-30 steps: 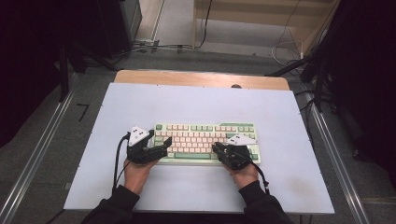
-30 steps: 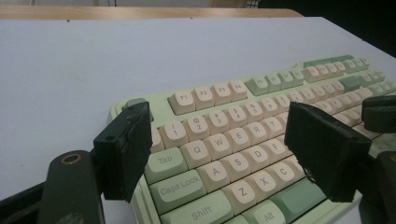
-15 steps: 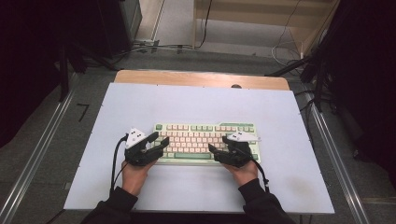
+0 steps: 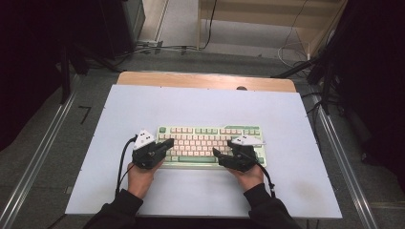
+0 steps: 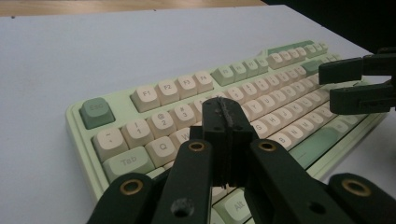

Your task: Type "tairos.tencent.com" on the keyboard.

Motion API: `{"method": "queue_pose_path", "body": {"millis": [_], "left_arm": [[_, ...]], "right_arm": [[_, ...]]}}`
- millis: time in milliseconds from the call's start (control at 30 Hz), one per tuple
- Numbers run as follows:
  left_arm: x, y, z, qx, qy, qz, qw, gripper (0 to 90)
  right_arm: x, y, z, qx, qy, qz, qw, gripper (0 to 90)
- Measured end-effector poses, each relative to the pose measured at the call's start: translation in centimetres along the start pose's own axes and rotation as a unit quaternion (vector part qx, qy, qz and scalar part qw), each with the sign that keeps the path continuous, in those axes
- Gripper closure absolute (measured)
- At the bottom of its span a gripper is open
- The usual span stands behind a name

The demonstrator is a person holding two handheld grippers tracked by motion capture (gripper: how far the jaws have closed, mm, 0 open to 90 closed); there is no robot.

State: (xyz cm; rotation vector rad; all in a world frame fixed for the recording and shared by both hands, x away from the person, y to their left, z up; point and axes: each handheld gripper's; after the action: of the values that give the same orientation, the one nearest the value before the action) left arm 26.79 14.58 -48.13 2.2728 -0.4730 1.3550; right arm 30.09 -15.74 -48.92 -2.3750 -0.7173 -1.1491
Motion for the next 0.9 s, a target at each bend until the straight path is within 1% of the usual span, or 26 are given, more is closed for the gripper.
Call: {"method": "queue_pose_path", "body": {"millis": [367, 900], "left_arm": [[0.3, 0.5, 1.0, -0.008, -0.004, 0.004, 1.0, 90.0], [0.6, 1.0, 2.1, -0.013, -0.007, 0.008, 0.9999, 90.0]], "right_arm": [[-0.2, 0.2, -0.5, -0.004, 0.003, 0.005, 1.0, 30.7], [-0.5, 0.4, -0.8, -0.009, 0.003, 0.009, 0.9999, 30.4]]}}
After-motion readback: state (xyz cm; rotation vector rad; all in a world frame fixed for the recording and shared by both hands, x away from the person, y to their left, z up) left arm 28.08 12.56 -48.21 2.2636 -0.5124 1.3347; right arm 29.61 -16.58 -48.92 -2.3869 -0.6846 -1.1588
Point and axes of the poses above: each handheld gripper's, and its own axes: z roughly forward along the jaws, x roughly out of its top, y roughly to its right, and after that the axes turned 1 degree about y, right-handed
